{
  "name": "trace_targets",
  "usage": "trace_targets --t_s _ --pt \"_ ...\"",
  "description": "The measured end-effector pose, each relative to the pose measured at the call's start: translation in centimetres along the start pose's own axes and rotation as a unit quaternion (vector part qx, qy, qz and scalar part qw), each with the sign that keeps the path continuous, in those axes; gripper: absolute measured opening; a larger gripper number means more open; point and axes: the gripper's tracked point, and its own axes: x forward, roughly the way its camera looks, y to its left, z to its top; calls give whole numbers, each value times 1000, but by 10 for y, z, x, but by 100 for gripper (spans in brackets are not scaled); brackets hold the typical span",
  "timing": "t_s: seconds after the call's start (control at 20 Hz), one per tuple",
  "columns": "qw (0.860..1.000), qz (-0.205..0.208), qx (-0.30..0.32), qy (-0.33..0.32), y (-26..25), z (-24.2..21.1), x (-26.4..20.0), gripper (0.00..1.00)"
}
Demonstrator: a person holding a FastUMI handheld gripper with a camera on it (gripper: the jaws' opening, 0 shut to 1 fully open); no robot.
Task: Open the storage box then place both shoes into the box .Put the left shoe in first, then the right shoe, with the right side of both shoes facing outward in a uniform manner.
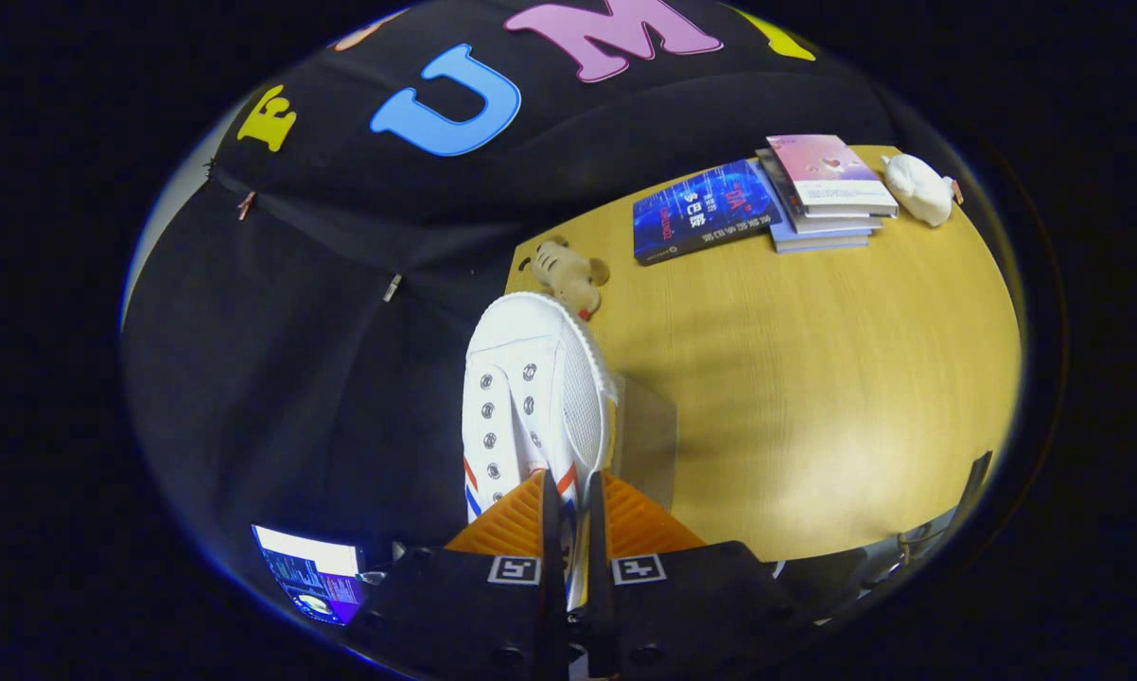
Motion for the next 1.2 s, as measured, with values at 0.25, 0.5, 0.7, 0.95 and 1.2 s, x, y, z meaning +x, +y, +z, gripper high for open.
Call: trace_targets --t_s 0.25,0.5,0.7,0.95,1.2 --pt "996 -70 -18 48 2 -41 53 12" --pt "991 -112 -43 67 1 -55 88 13" --pt "986 -145 -57 67 -16 -56 100 13" --pt "992 -93 -84 22 12 -34 94 90" --pt "987 -53 -143 -47 26 -18 70 99"
